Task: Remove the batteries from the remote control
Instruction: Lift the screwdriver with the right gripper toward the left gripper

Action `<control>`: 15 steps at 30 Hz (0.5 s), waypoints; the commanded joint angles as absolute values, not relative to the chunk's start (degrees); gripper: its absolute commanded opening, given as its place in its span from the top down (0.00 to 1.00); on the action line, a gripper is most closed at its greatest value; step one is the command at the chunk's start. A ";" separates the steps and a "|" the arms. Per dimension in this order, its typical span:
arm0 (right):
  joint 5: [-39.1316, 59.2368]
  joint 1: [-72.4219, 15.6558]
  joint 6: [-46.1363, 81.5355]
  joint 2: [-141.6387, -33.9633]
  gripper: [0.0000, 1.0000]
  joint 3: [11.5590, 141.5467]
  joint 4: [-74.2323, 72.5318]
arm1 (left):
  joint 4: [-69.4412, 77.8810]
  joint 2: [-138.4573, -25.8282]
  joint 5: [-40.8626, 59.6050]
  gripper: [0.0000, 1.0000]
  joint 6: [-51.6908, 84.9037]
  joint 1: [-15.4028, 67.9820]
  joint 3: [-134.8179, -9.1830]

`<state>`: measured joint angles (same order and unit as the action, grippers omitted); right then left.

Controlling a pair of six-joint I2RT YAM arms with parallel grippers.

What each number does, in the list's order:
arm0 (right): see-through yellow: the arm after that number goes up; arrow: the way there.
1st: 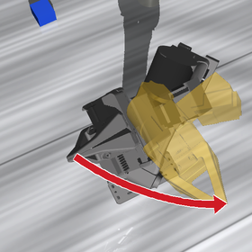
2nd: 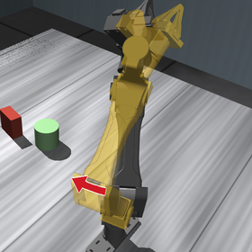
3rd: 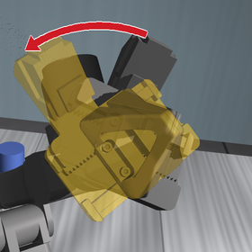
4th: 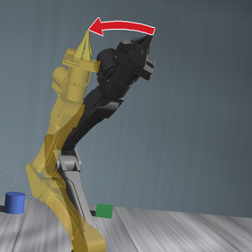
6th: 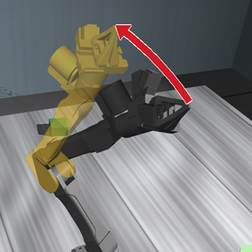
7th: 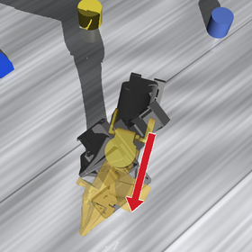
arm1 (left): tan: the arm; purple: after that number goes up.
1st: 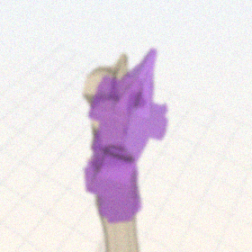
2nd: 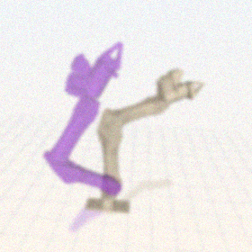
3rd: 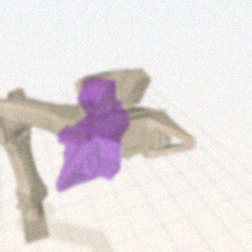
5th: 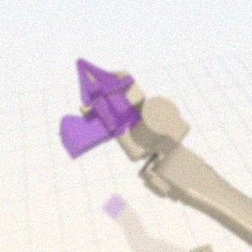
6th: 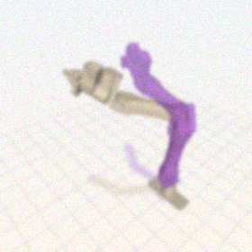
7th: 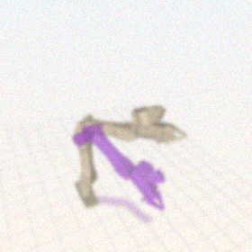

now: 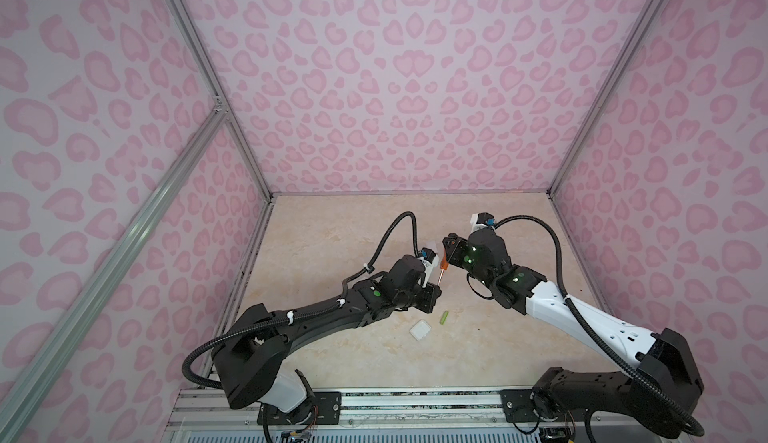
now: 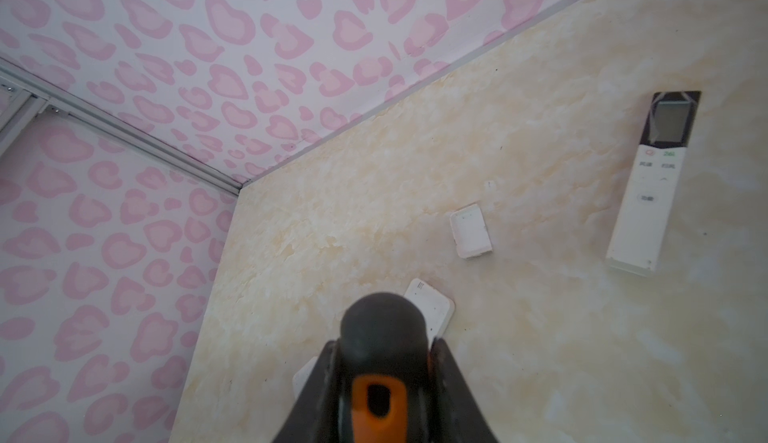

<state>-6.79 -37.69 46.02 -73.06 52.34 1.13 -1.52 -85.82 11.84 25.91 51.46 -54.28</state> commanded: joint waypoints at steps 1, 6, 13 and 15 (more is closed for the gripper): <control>-1.30 -37.08 38.77 -71.47 0.46 50.17 -4.35 | 2.72 -83.24 20.98 0.96 23.96 48.11 -53.19; 13.08 -30.87 35.28 -65.47 0.37 46.76 -7.94 | 0.02 -80.48 35.40 0.96 17.71 41.95 -53.57; 22.77 -29.31 29.21 -64.42 0.37 50.37 -0.61 | -1.20 -79.97 48.91 0.96 15.52 37.66 -54.21; 25.53 -28.69 31.12 -64.61 0.37 48.98 -3.87 | -0.99 -79.85 51.32 0.96 15.23 37.48 -54.47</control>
<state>19.03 -29.23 31.44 -64.36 50.13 -2.13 -2.11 -80.68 43.55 17.54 37.91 -53.71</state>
